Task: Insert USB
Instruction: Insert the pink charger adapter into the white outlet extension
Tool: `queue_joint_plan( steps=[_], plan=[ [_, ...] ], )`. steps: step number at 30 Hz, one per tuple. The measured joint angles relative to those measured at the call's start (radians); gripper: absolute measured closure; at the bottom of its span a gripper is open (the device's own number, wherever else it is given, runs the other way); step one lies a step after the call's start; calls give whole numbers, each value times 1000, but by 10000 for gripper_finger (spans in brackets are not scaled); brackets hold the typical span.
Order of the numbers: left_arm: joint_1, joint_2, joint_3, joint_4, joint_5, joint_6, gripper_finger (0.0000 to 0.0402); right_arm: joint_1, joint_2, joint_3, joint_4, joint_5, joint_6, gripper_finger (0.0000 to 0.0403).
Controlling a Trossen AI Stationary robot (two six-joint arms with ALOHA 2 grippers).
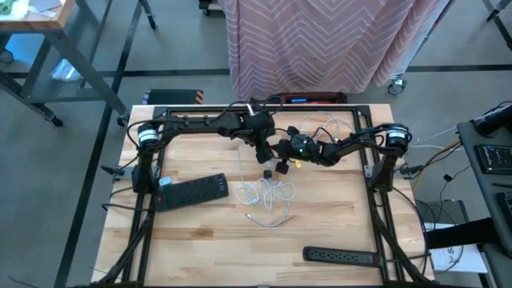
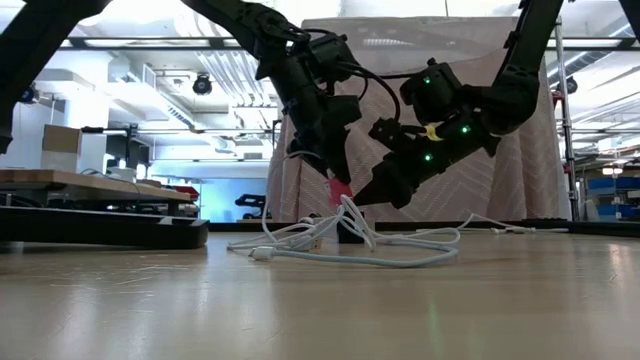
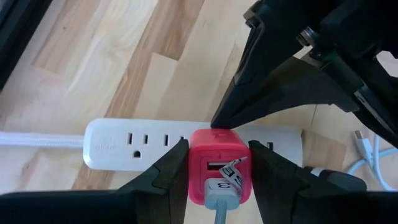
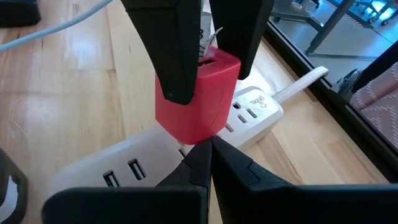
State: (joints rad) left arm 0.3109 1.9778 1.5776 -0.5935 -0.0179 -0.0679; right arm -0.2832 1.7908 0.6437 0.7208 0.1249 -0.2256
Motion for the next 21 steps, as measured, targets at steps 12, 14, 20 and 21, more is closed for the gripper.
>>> queue_joint_plan(
  steps=[12, 14, 20, 21],
  plan=[
    [10, 1, 0, 36, 27, 7, 276, 1, 0, 0, -11, 6, -1, 403],
    [11, 2, -1, 44, 24, 14, 276, 2, 0, -1, -10, 46, -13, 403],
    [13, 5, -3, 44, 25, 25, 276, 3, -40, -6, -39, 122, -63, 403],
    [14, 5, -4, 43, 26, 25, 276, 3, -47, -6, -43, 112, -63, 403]
  ],
)
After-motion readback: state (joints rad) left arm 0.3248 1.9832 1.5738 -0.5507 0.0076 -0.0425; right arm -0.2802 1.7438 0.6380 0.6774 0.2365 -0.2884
